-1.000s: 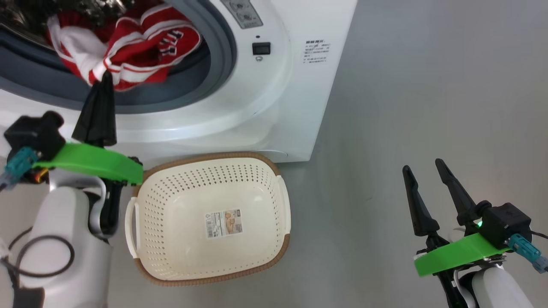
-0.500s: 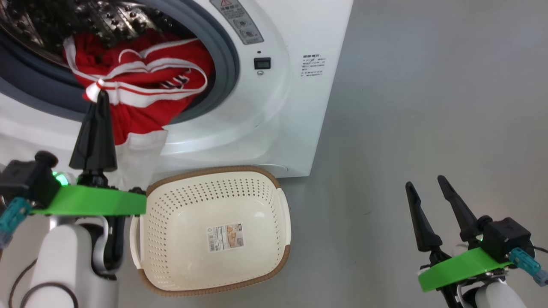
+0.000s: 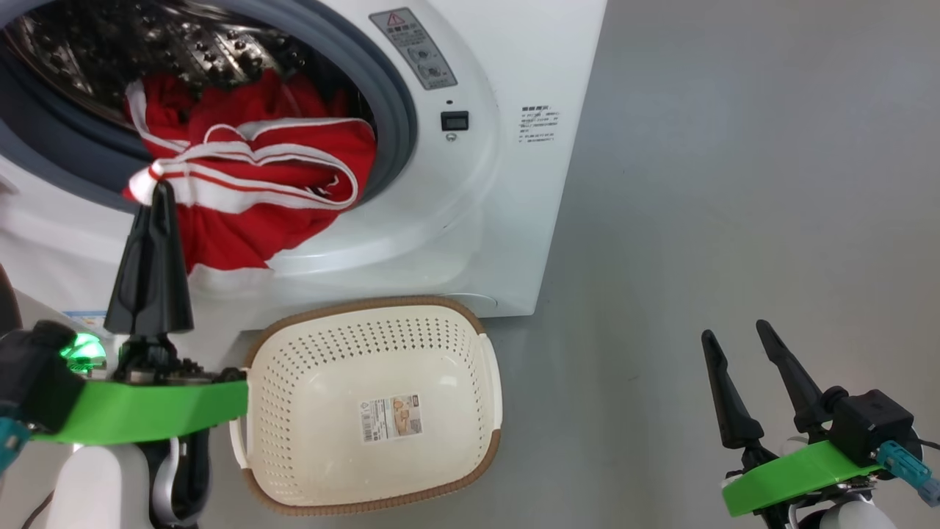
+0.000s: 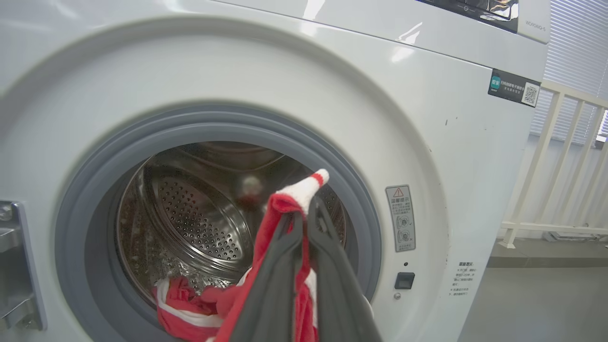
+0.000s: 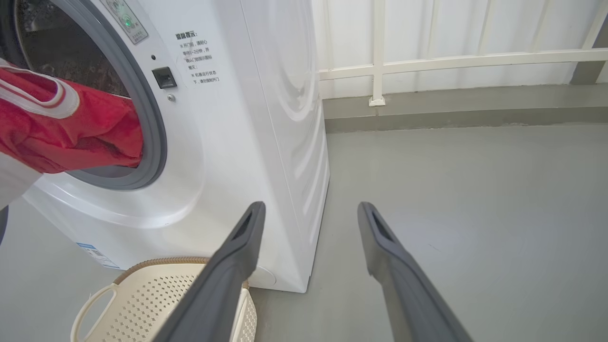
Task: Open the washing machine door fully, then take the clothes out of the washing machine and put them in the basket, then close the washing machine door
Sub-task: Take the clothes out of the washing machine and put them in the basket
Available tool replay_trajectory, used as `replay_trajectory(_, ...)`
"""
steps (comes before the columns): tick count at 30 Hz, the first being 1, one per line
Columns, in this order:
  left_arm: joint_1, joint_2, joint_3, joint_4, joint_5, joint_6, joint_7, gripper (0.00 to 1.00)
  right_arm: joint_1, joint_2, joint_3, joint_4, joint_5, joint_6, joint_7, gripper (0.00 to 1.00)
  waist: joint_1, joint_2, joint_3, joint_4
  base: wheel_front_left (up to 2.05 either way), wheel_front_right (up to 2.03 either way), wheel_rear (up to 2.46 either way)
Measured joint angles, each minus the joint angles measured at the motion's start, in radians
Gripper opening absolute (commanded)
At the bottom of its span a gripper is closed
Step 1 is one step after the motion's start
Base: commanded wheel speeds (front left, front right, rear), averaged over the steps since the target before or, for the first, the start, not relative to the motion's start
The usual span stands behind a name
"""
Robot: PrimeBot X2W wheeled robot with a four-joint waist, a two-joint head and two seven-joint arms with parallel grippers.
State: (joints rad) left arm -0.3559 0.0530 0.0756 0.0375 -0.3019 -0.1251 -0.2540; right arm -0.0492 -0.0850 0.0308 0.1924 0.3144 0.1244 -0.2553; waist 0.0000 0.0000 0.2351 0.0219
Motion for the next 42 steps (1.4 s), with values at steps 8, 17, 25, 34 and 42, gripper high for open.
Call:
replay_trajectory(8,0.037,-0.006,-0.013,-0.022,0.0,0.0,0.0,0.0,0.004,0.0,-0.003,-0.006,0.0,0.0,0.0,1.0,0.0,0.0,0.026,0.008,0.0,0.0,0.0)
replay_trajectory(17,0.064,-0.015,-0.082,0.138,-0.048,0.0,0.0,0.0,-0.022,0.001,0.001,-0.012,0.0,0.0,0.0,1.0,0.0,0.0,0.085,0.006,0.0,0.0,0.0)
replay_trajectory(25,0.017,-0.018,-0.142,0.305,-0.073,0.0,0.0,0.0,-0.068,0.001,0.003,-0.021,0.0,0.0,0.0,1.0,0.0,0.0,0.149,0.004,0.0,0.0,0.0)
replay_trajectory(34,-0.087,-0.019,-0.154,0.515,-0.064,0.0,0.0,0.0,-0.108,0.003,0.011,-0.027,0.0,0.0,0.0,1.0,0.0,0.0,0.217,-0.007,0.0,0.0,0.0)
replay_trajectory(42,-0.184,-0.022,-0.16,0.68,-0.026,0.0,0.0,0.0,-0.14,0.009,0.012,-0.032,-0.001,0.0,0.0,1.0,0.0,0.0001,0.272,-0.017,0.0,0.0,0.0)
